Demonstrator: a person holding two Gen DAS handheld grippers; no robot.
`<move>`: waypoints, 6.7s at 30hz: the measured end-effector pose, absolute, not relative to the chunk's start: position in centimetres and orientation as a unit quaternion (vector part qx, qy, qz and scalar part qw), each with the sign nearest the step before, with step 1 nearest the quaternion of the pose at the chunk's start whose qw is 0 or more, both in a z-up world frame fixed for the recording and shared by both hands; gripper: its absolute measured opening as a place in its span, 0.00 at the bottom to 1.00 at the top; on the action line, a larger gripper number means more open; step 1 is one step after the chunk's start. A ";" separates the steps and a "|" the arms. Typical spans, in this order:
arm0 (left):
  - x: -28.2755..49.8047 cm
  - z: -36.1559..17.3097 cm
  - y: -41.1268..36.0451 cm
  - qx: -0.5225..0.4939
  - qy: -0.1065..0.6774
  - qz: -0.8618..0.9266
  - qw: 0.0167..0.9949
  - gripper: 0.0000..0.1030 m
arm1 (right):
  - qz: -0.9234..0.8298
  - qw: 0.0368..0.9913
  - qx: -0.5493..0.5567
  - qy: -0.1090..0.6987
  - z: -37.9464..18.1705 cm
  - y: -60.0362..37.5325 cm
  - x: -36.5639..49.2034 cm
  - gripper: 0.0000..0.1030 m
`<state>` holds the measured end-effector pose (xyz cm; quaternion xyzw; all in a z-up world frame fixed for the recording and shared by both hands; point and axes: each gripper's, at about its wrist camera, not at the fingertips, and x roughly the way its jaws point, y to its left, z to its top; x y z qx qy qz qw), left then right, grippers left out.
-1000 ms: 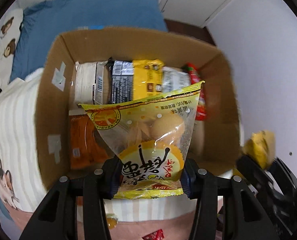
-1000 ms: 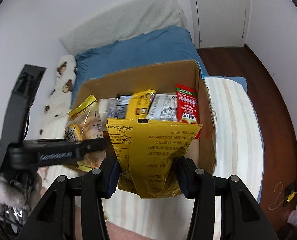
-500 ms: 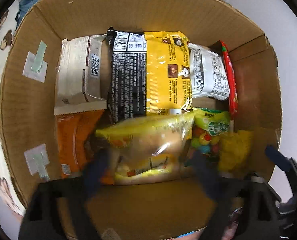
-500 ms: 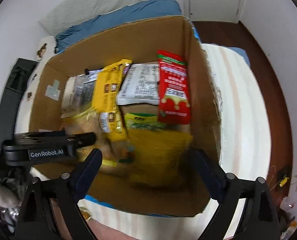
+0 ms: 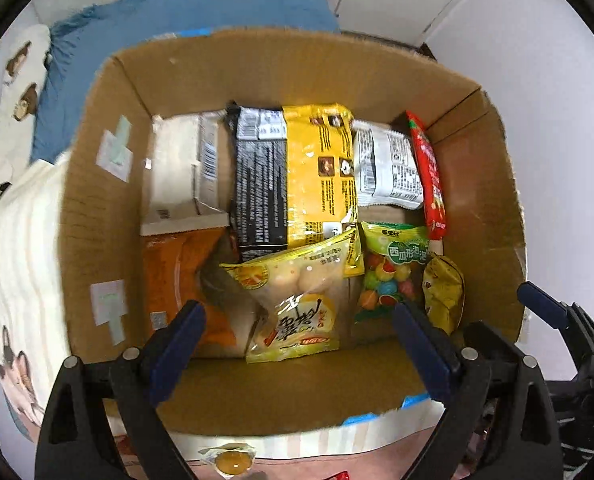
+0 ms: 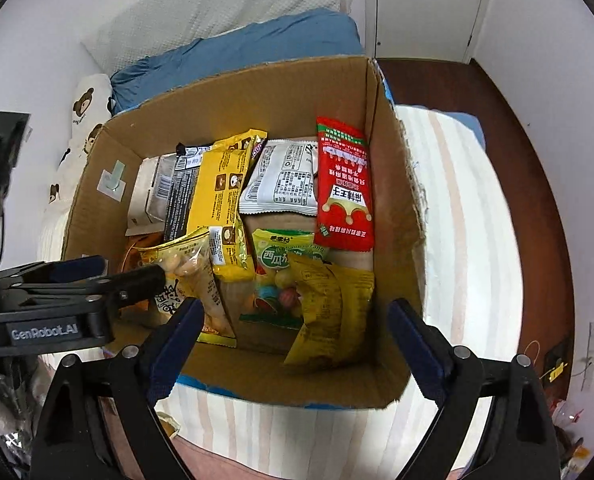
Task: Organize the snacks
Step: 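Carry both yellow bags into the box and open both tools, then lift both tools away from the box and lower them toward the bed, then grasp the brown biscuit packet with the left tool while the right tool grasps the orange packet, then carry both packets into the box and open both tools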
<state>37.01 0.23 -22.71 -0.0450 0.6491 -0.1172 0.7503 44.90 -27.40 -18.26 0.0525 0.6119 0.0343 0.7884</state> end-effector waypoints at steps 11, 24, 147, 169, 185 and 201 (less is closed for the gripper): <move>32.4 -18.6 2.0 -0.023 0.561 -0.073 0.824 0.94 | 0.033 0.827 0.025 0.561 -13.8 -26.4 40.8 0.92; 25.2 -13.2 3.2 -0.018 0.486 -0.065 0.872 0.94 | 0.031 0.870 0.021 0.491 -7.5 -25.3 34.0 0.92; 24.1 -16.5 6.4 -0.137 0.568 -0.141 0.799 0.54 | 0.158 0.800 0.170 0.553 -12.0 -24.8 32.4 0.49; 50.7 -26.9 -0.6 -0.090 0.713 -0.126 0.684 0.72 | 0.040 0.749 0.067 0.657 -21.3 -24.2 56.3 0.98; 48.3 -24.4 0.3 -0.046 0.667 -0.112 0.735 0.93 | 0.022 0.764 0.059 0.642 -20.8 -24.9 53.9 0.98; 39.0 -19.3 2.4 -0.013 0.571 -0.089 0.816 0.93 | 0.016 0.822 0.043 0.568 -15.7 -24.9 45.8 0.98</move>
